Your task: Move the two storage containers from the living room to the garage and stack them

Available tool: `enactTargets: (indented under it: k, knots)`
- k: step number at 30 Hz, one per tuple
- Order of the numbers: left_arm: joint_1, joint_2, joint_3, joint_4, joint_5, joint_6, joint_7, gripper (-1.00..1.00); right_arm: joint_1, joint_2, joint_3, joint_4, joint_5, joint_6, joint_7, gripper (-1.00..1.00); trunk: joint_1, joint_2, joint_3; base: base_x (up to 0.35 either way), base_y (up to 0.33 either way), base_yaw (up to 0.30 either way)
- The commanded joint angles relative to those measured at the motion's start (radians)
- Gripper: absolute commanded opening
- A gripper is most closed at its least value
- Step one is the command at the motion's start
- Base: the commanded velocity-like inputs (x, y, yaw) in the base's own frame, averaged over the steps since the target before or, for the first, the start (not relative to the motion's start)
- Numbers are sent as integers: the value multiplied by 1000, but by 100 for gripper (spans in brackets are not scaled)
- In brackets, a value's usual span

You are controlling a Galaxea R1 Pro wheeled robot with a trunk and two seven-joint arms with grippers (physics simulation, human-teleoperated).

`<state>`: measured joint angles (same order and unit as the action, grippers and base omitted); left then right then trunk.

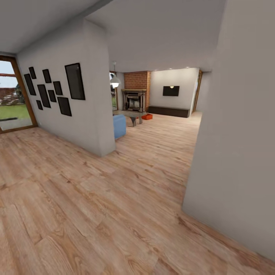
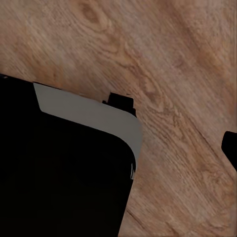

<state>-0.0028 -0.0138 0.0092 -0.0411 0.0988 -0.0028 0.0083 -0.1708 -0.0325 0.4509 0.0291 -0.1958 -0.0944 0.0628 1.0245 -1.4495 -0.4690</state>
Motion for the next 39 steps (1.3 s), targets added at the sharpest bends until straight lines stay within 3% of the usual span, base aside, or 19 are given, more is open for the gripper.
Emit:
enactTargets:
  k: [1,39]
  knots:
    - [0,0,0,0,10,0,1,100,-1,0,6,3,-10,-7,6,100,1,0,-1,322,0,38]
    - [0,-1,0,0,10,0,1,100,-1,-3,9,3,-15,-13,-9,100,1,0,0,322,0,14]
